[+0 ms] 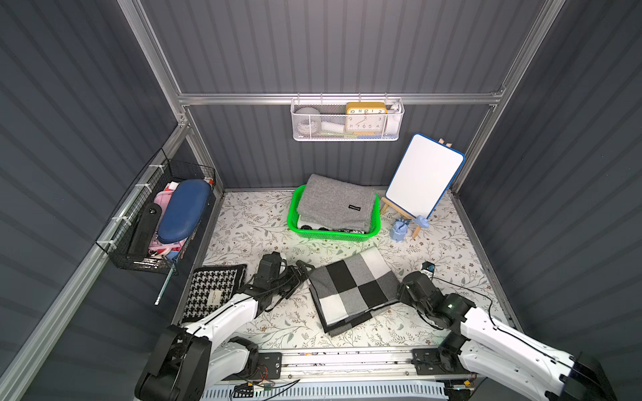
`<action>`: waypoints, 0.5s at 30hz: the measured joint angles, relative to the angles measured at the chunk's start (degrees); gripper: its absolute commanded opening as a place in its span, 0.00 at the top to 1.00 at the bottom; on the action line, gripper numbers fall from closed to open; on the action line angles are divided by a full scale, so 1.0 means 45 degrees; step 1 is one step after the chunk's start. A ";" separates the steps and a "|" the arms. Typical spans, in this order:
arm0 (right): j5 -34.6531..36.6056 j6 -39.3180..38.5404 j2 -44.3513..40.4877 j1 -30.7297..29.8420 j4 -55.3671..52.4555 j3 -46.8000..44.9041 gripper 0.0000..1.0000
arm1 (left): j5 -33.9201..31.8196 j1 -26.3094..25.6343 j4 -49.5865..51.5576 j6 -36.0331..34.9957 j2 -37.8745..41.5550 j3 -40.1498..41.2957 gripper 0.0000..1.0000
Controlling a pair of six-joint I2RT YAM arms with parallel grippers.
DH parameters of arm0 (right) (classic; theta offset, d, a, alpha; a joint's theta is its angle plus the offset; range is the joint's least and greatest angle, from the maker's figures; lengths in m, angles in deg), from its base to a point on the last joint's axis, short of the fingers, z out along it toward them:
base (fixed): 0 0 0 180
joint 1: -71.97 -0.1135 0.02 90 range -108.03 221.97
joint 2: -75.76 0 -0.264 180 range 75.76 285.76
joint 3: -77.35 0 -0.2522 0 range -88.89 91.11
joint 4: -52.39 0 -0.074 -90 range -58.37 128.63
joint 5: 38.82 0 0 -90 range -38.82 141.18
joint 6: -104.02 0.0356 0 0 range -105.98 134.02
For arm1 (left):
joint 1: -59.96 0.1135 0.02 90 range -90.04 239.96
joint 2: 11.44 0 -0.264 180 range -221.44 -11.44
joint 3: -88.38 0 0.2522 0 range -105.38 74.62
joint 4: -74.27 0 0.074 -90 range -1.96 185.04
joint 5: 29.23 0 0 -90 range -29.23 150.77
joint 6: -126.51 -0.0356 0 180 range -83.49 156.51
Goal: Put the folded scarf in the basket
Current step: Adjust the scarf at the center of the board.
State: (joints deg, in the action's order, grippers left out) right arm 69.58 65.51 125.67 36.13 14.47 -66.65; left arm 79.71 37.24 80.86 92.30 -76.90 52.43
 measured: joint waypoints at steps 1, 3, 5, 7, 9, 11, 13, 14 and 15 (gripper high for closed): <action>-0.0243 -0.0044 0.0311 0.0233 0.0214 -0.0044 0.40 | 0.0092 0.0000 -0.0024 -0.0073 0.0107 0.0068 0.01; -0.0656 -0.0136 0.0952 0.0471 0.0554 -0.0053 0.41 | 0.0243 0.0000 -0.0010 -0.0189 0.0461 0.0262 0.01; -0.0971 -0.0189 0.1379 0.0510 0.0758 -0.0053 0.44 | 0.0335 0.0000 0.0005 -0.0277 0.0733 0.0408 0.01; -0.1297 -0.0170 0.1666 0.0520 0.0801 -0.0053 0.48 | 0.0379 0.0000 0.0087 -0.0369 0.0923 0.0476 0.01; -0.1724 -0.0034 0.1836 0.0529 0.0899 -0.0097 0.52 | 0.0374 0.0000 0.0199 -0.0452 0.1010 0.0476 0.01; -0.2050 0.0141 0.1841 0.0525 0.1166 -0.0282 0.62 | 0.0335 0.0000 0.0306 -0.0505 0.1020 0.0476 0.01; -0.2278 0.0423 0.1783 0.0510 0.1409 -0.0447 0.78 | 0.0194 0.0000 0.0471 -0.0525 0.1020 0.0471 0.01; -0.2351 0.0563 0.1729 0.0364 0.1467 -0.0529 0.83 | 0.0102 0.0000 0.0534 -0.0534 0.1020 0.0471 0.01; -0.2370 0.0753 0.1637 0.0078 0.1452 -0.0578 0.84 | 0.0019 0.0000 0.0573 -0.0539 0.1010 0.0471 0.01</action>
State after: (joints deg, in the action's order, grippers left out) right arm 58.91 68.89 133.04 36.48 21.01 -69.25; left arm 79.80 37.24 83.43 89.87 -72.35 54.55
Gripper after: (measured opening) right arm 0.199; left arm 0.992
